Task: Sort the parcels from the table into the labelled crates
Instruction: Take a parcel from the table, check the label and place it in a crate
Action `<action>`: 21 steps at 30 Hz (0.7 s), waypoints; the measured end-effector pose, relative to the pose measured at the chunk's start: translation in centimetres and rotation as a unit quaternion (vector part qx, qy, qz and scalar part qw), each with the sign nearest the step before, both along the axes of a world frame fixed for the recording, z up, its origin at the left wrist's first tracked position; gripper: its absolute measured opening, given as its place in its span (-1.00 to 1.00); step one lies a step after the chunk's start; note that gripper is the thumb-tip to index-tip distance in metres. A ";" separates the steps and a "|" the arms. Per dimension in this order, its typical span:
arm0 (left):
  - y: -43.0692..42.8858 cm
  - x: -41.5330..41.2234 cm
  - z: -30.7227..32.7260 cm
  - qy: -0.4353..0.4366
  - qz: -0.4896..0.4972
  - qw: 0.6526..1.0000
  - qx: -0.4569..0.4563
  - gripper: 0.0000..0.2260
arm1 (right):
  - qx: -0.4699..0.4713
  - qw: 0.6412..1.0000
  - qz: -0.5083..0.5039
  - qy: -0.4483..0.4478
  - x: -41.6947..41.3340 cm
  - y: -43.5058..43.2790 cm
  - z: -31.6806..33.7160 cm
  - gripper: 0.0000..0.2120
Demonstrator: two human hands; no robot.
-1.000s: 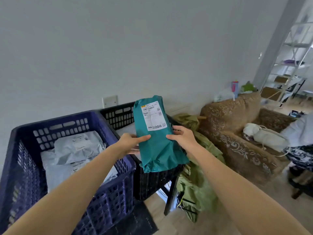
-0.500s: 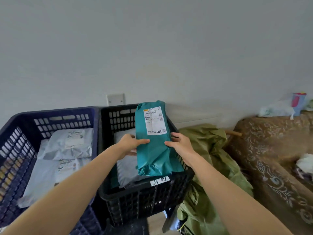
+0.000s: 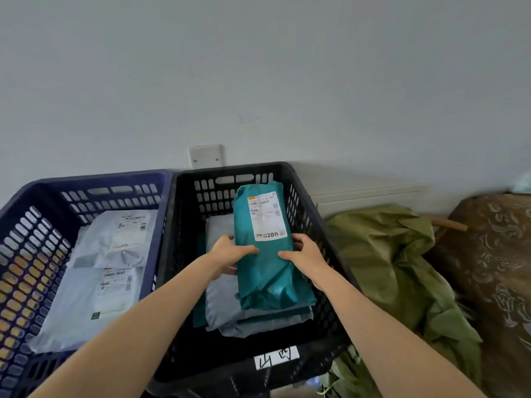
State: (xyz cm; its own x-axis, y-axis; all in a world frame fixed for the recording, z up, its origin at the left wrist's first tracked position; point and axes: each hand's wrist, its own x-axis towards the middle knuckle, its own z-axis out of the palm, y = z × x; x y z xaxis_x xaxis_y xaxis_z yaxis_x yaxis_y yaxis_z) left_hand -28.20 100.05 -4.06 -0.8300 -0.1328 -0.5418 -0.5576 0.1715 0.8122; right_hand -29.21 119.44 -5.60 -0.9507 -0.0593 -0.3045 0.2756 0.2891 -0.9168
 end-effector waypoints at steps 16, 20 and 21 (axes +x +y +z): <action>1.0 -6.1 -8.0 0.034 -0.014 0.999 -0.008 -0.17 | 0.122 0.992 0.008 -0.030 -6.2 -1.4 -6.1 -0.34; 1.4 -7.0 -8.9 0.048 -0.039 0.998 -0.024 -0.16 | 0.174 0.985 0.018 -0.005 -6.2 -1.7 -6.5 -0.36; 1.4 -7.2 -9.1 0.049 -0.044 0.997 -0.027 -0.15 | 0.187 0.982 0.028 0.005 -6.0 -1.7 -6.5 -0.35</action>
State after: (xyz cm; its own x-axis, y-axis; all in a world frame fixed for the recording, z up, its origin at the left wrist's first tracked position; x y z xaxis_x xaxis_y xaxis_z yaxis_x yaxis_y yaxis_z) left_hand -35.38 101.46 -13.18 -0.8886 -0.0832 -0.4510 -0.4562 0.2610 0.8507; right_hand -35.23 117.73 -12.13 -0.9520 0.0035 -0.3060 0.2419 0.6210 -0.7455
